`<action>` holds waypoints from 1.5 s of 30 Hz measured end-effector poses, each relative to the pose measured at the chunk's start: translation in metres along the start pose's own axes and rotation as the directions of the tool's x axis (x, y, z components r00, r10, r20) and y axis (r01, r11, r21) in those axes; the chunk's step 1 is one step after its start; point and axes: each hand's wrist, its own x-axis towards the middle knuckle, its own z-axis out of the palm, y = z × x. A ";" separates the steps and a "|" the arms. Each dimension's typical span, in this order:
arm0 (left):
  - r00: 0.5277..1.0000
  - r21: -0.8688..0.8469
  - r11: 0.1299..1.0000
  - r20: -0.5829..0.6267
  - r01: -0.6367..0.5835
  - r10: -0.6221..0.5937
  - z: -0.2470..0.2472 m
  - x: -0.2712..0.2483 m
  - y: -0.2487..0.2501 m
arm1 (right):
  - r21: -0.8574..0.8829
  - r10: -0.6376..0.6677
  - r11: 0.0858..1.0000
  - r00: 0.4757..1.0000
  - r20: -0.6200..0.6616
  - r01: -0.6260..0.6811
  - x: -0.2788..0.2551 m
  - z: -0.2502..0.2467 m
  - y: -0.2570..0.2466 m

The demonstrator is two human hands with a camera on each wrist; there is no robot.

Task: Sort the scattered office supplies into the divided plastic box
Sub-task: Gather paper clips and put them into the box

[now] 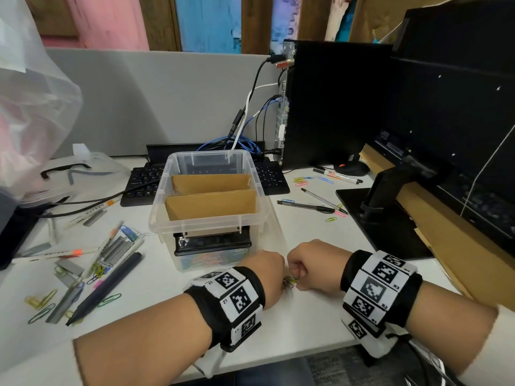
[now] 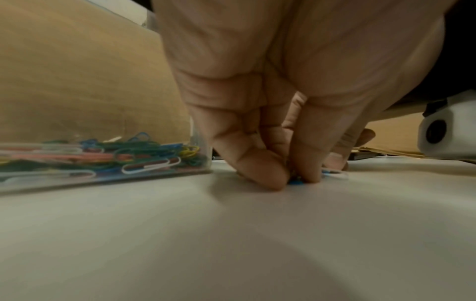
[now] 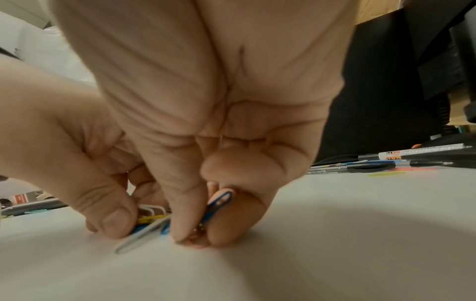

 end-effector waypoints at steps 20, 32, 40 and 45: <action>0.996 -0.028 0.998 -0.070 -0.057 0.055 0.003 -0.008 -0.015 | -0.047 0.032 0.998 0.999 0.029 -0.031 0.001 0.000 0.001; 0.993 -0.014 0.994 -0.048 -0.107 0.106 0.004 -0.006 -0.009 | -0.103 0.080 0.991 0.996 -0.031 -0.083 0.006 0.001 -0.007; 0.997 -0.074 0.995 -0.045 -0.063 0.059 0.004 0.000 -0.017 | -0.086 0.080 0.993 0.995 0.051 -0.075 0.004 -0.006 -0.011; 1.000 -0.064 0.998 -0.007 -0.029 0.029 0.009 0.002 -0.019 | -0.062 0.086 0.995 0.994 0.067 -0.082 0.003 -0.007 -0.012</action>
